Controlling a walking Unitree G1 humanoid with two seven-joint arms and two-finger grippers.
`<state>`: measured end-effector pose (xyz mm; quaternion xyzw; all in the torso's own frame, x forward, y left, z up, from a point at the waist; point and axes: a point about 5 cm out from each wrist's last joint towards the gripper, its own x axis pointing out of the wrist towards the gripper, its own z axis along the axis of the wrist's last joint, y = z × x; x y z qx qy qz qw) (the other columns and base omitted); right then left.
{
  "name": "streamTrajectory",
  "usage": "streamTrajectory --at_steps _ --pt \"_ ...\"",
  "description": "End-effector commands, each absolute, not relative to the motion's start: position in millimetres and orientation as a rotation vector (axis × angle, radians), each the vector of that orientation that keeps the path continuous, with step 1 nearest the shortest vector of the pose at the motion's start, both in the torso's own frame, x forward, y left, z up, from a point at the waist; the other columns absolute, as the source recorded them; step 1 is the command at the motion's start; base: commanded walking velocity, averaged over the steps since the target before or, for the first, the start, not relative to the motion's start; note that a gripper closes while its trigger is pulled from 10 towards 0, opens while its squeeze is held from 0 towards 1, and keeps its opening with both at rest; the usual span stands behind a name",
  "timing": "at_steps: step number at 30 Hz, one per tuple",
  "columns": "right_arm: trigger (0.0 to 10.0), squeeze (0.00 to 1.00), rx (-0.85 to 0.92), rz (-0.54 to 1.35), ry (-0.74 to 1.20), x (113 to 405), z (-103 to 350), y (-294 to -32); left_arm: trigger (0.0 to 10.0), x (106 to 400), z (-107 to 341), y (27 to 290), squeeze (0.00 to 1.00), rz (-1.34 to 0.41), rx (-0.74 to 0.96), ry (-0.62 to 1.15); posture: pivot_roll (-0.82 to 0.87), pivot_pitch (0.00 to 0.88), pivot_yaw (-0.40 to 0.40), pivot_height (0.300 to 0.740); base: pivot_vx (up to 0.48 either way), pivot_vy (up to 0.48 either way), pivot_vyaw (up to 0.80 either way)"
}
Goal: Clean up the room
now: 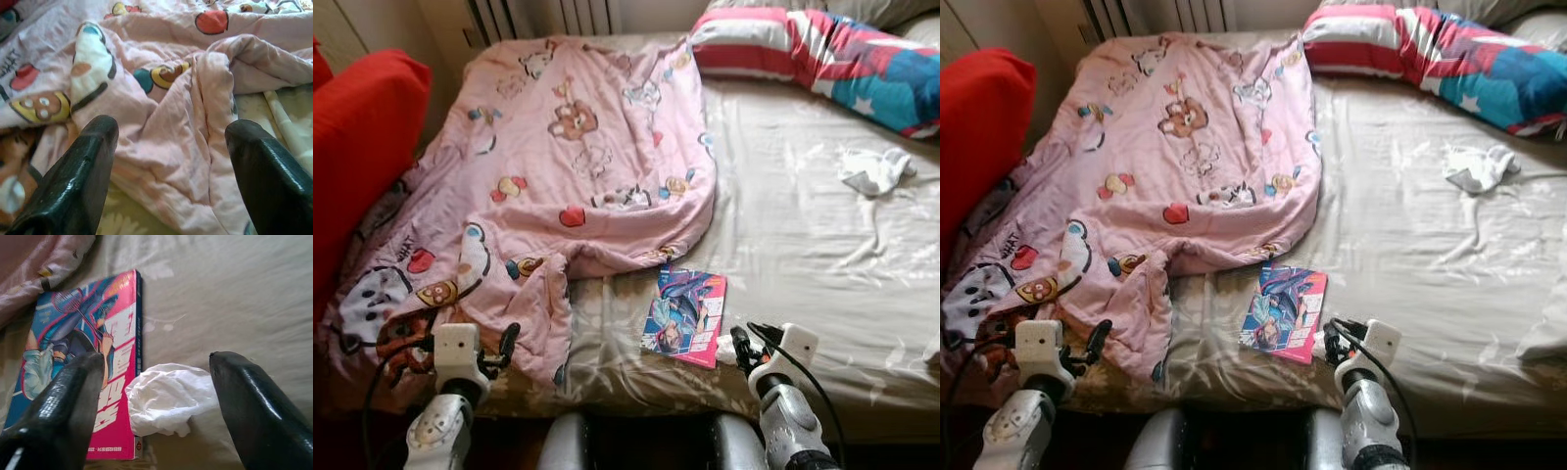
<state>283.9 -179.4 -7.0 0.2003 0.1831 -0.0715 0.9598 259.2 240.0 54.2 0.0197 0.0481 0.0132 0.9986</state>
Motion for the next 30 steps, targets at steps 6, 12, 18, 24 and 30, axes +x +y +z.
streamTrajectory --at_steps 6,12,18,24,30 --pt "10.0 0.0 0.466 -0.183 0.393 286 -8 -175 10.0 250 57 248 0.0 0.028 0.061 0.128 0.13 0.251 0.12 0.633 0.0 0.0 0.0" --pt "10.0 0.0 0.482 -0.197 0.404 284 -10 -175 10.0 246 57 250 0.0 0.034 0.066 0.144 0.13 0.265 0.118 0.633 0.0 0.0 0.0" --pt "10.0 0.0 0.525 -0.222 0.275 285 -2 -184 10.0 240 56 250 0.0 0.045 0.062 0.152 0.14 0.267 0.109 0.633 0.0 0.0 0.0" --pt "10.0 0.0 0.522 -0.21 0.321 277 -11 -183 10.0 239 53 248 0.0 0.045 0.06 0.164 0.12 0.273 0.109 0.633 0.0 0.0 0.0" --pt "10.0 0.0 0.502 -0.161 0.378 275 -16 -175 10.0 239 57 245 0.0 0.047 0.049 0.156 0.13 0.288 0.106 0.633 0.0 0.0 0.0"
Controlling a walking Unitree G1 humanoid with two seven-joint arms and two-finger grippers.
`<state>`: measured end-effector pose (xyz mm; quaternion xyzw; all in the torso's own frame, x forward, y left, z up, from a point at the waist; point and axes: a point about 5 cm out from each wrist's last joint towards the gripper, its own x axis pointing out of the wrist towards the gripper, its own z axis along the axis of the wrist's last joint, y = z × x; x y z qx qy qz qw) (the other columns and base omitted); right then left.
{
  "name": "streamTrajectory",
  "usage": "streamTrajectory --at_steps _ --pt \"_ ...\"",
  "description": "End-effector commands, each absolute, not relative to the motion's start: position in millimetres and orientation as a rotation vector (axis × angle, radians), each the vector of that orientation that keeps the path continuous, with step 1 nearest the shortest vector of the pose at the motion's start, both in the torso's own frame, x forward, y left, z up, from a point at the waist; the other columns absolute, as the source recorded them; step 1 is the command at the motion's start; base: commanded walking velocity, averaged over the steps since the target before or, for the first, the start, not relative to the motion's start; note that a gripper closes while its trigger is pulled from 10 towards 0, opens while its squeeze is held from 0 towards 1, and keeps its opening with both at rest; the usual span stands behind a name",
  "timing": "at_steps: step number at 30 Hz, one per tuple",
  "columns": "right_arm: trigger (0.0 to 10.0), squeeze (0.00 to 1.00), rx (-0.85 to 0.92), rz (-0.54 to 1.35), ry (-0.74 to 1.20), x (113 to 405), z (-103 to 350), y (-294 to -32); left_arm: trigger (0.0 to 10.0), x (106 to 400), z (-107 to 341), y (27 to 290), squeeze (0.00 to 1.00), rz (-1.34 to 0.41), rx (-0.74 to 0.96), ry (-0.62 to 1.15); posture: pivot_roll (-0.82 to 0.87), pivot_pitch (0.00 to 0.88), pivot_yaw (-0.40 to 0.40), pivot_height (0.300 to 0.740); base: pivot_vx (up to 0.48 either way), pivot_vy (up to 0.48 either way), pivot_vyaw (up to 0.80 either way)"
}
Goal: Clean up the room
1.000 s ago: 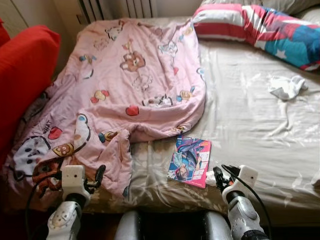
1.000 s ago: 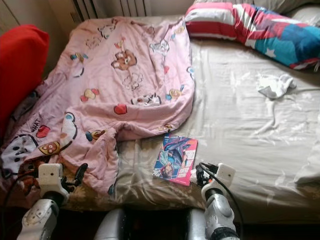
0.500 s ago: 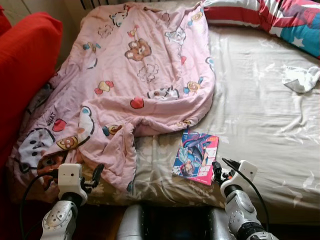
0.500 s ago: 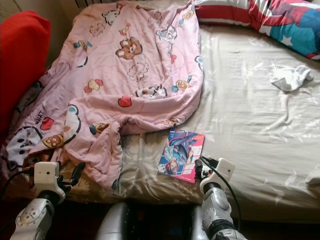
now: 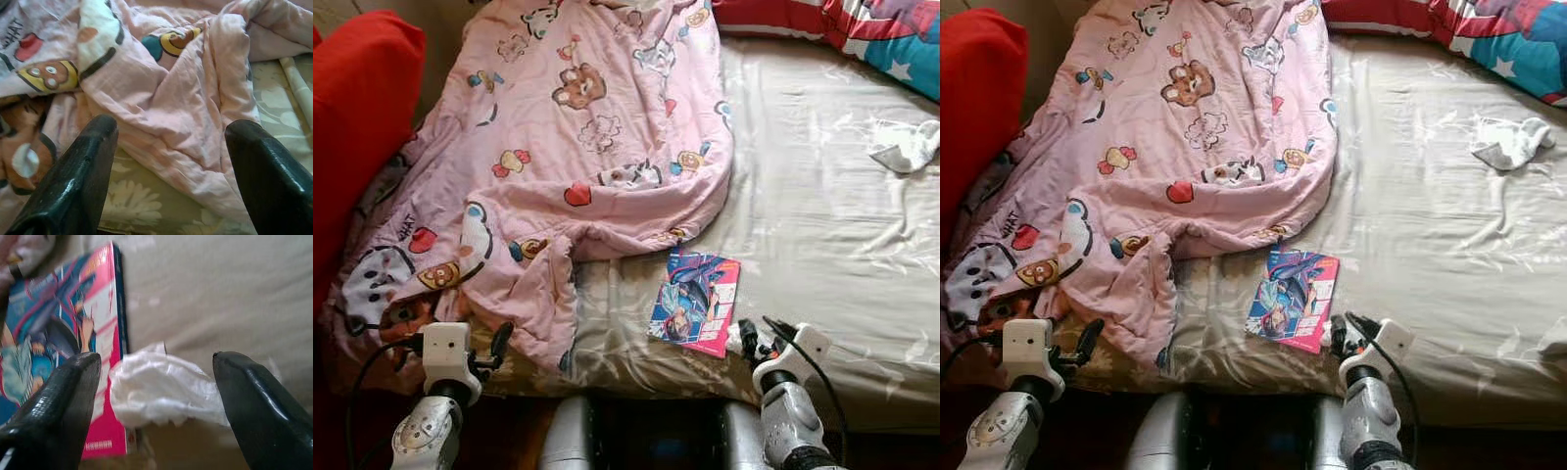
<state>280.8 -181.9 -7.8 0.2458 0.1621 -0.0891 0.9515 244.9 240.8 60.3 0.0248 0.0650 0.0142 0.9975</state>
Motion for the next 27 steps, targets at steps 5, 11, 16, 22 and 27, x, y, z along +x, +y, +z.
streamTrajectory --at_steps 5,11,16,22,27 --pt "10.0 0.0 0.503 -0.154 0.394 277 -15 -174 10.0 236 56 245 0.0 0.049 0.053 0.158 0.13 0.304 0.104 0.633 0.0 0.0 0.0" --pt "10.0 0.0 0.484 -0.132 0.406 282 -12 -171 10.0 227 57 247 0.0 0.06 0.068 0.167 0.15 0.321 0.097 0.633 0.0 0.0 0.0" --pt "6.9 0.0 0.463 -0.098 0.432 284 -12 -165 10.0 222 56 246 0.0 0.069 0.066 0.168 0.15 0.334 0.082 0.633 0.0 0.0 0.0" --pt "0.0 0.0 0.442 -0.093 0.443 283 -13 -167 10.0 215 54 242 0.0 0.083 0.054 0.175 0.15 0.342 0.064 0.633 0.0 0.0 0.0" --pt "0.0 0.0 0.437 -0.097 0.442 283 -13 -168 10.0 211 52 242 0.0 0.092 0.052 0.18 0.14 0.352 0.055 0.633 0.0 0.0 0.0"
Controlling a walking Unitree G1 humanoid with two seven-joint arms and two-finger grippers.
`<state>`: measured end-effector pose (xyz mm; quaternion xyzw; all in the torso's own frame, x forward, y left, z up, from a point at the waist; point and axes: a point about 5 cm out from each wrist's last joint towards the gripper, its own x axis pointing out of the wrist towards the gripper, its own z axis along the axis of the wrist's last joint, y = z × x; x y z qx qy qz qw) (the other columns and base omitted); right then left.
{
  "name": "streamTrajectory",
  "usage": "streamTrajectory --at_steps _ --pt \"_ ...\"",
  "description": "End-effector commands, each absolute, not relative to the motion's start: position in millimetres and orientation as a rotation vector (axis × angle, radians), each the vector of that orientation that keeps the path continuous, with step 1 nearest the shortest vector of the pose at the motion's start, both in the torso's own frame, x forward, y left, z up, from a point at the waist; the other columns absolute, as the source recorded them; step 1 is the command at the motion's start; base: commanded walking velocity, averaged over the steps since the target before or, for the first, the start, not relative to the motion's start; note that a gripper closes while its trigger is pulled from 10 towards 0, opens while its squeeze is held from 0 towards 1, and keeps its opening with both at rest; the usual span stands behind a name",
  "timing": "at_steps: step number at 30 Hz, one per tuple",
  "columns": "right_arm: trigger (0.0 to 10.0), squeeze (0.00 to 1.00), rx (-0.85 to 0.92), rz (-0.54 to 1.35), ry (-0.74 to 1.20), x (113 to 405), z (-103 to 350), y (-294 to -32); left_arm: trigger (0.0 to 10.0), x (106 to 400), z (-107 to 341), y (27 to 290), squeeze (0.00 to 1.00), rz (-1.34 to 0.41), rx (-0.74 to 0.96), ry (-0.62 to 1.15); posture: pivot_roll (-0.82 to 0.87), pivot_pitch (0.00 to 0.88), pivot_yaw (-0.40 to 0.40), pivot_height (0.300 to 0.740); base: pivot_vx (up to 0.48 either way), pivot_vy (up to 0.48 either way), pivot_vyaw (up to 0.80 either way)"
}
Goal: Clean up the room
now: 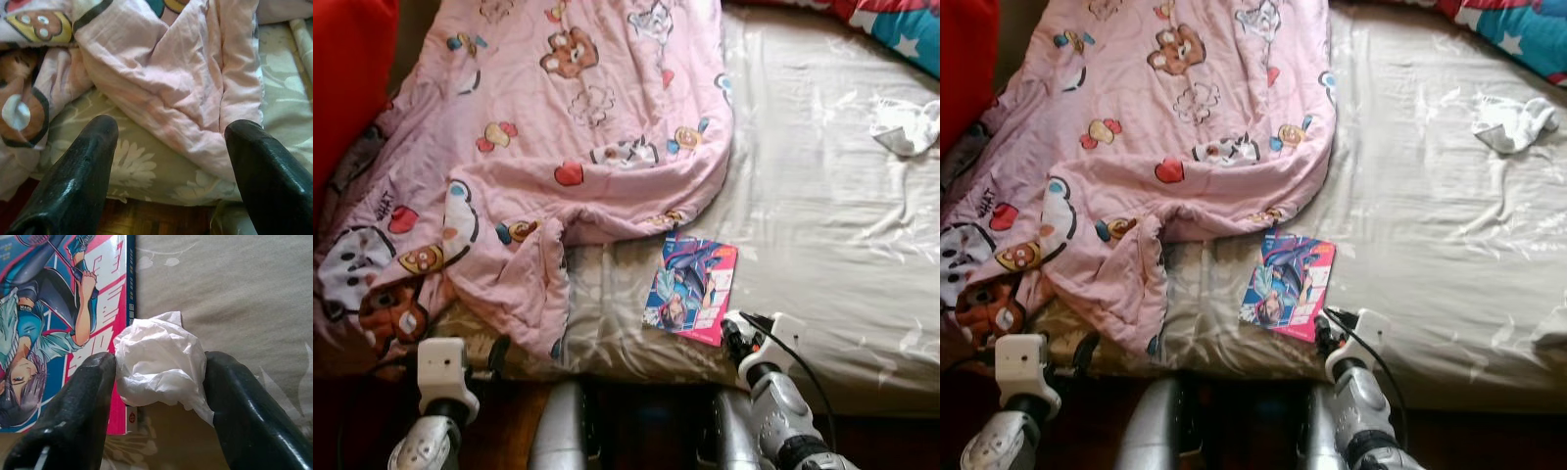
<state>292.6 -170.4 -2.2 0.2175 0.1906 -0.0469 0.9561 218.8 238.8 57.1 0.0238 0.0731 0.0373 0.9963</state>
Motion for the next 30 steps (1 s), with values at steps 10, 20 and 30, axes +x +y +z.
streamTrajectory --at_steps 10,20,30 --pt "0.0 0.0 0.43 -0.086 0.442 283 -13 -168 10.0 205 48 237 0.0 0.105 0.041 0.193 0.13 0.357 0.038 0.633 0.0 0.0 0.0" --pt "0.0 0.0 0.43 -0.067 0.438 283 -13 -164 10.0 201 46 239 0.0 0.117 0.044 0.203 0.13 0.362 0.039 0.633 0.0 0.0 0.0" --pt "0.0 0.0 0.427 -0.062 0.435 284 -12 -162 10.0 204 41 243 0.0 0.123 0.049 0.221 0.13 0.357 0.044 0.633 0.0 0.0 0.0"
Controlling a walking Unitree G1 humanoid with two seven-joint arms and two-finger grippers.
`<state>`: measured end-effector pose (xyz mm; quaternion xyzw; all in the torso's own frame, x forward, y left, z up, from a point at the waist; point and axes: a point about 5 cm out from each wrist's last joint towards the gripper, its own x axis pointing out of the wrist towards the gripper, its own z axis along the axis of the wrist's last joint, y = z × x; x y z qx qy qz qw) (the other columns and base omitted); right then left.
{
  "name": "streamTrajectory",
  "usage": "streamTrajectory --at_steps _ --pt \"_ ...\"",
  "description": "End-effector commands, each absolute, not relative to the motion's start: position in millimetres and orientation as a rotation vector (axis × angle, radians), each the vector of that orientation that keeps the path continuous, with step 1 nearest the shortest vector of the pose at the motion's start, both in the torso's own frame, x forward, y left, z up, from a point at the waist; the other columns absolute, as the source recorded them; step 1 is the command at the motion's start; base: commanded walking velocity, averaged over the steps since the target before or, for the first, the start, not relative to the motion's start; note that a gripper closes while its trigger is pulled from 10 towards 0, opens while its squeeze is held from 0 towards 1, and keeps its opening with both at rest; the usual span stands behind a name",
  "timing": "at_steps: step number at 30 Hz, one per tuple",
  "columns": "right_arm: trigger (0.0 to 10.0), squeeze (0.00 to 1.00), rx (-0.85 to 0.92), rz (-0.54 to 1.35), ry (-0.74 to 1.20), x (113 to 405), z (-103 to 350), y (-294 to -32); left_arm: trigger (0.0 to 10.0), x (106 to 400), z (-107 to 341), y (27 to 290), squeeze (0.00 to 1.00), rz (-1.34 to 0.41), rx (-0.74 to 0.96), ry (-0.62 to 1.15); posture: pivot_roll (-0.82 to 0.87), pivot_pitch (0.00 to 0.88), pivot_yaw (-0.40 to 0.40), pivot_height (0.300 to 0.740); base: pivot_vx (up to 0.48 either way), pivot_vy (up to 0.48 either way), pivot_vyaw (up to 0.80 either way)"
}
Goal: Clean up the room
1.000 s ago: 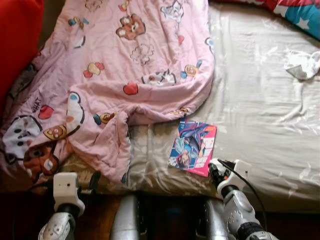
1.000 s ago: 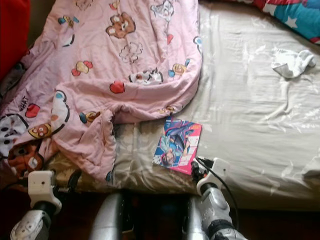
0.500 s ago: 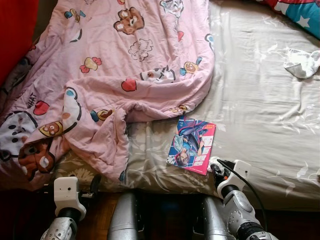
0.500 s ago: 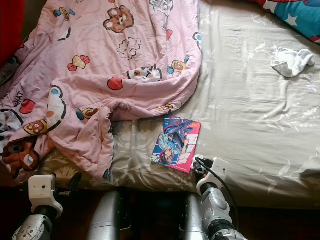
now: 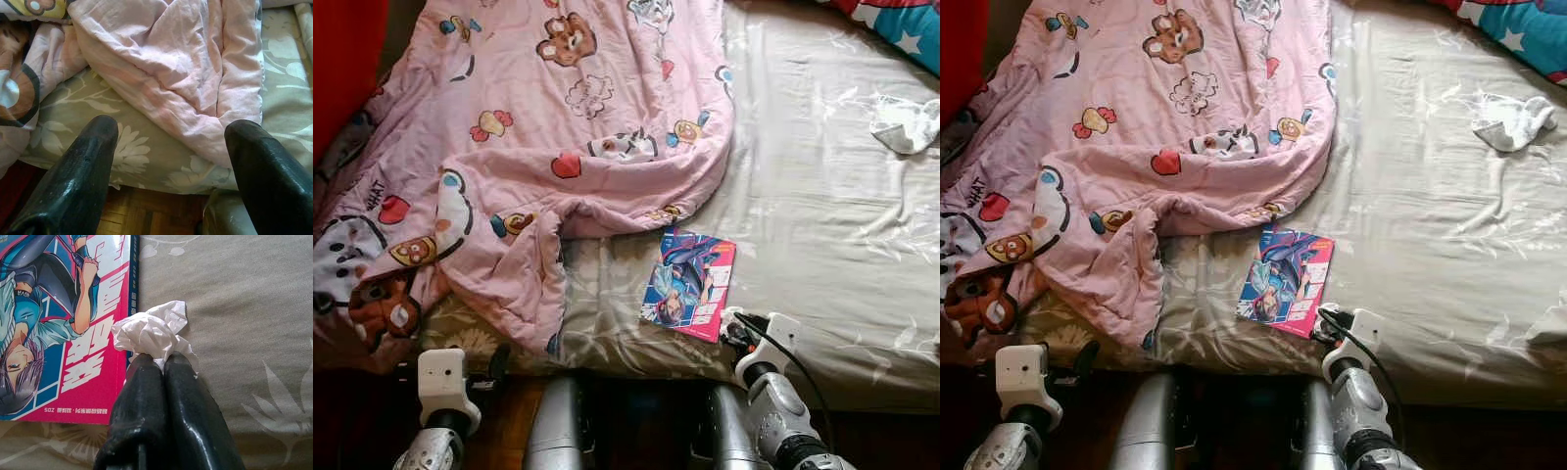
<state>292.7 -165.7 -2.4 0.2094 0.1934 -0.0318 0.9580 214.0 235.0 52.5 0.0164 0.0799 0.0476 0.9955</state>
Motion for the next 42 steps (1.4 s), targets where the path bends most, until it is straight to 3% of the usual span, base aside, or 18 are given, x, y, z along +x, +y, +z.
streamTrajectory --at_steps 1,12,14,23,24,25,26,33,42 --pt "0.0 0.0 0.426 -0.061 0.434 284 -12 -162 10.0 204 40 243 0.0 0.125 0.049 0.222 0.13 0.351 0.044 0.633 0.0 0.0 0.0" --pt "0.0 0.0 0.373 -0.044 0.366 292 -1 -163 10.0 215 31 246 0.0 0.15 0.047 0.233 0.11 0.295 0.031 0.633 0.0 0.0 0.0" --pt "0.0 0.0 0.373 -0.054 0.348 291 0 -166 10.0 222 26 245 0.0 0.157 0.041 0.239 0.09 0.228 0.019 0.633 0.0 0.0 0.0" --pt "0.0 0.0 0.279 -0.126 0.304 282 -2 -188 10.0 241 19 244 0.0 0.181 0.026 0.243 0.07 0.124 -0.002 0.633 0.0 0.0 0.0" --pt "4.2 0.0 0.268 -0.136 0.298 281 -2 -191 10.0 243 18 245 0.0 0.187 0.023 0.246 0.06 0.098 -0.005 0.633 0.0 0.0 0.0" --pt "4.2 0.0 0.268 -0.136 0.298 281 -2 -191 10.0 243 18 245 0.0 0.187 0.023 0.246 0.06 0.098 -0.005 0.633 0.0 0.0 0.0" --pt "10.0 0.0 0.241 -0.138 0.284 278 -1 -195 10.0 244 16 247 0.0 0.2 0.017 0.252 0.05 0.072 -0.006 0.633 0.0 0.0 0.0" --pt "10.0 0.0 0.208 -0.158 0.276 276 -1 -204 10.0 245 8 250 0.0 0.223 0.006 0.275 0.04 0.039 -0.009 0.633 0.0 0.0 0.0" --pt "10.0 0.0 0.183 -0.161 0.33 276 -5 -204 10.0 245 -7 246 0.0 0.241 -0.024 0.334 0.05 0.01 -0.019 0.683 0.0 0.0 0.0"
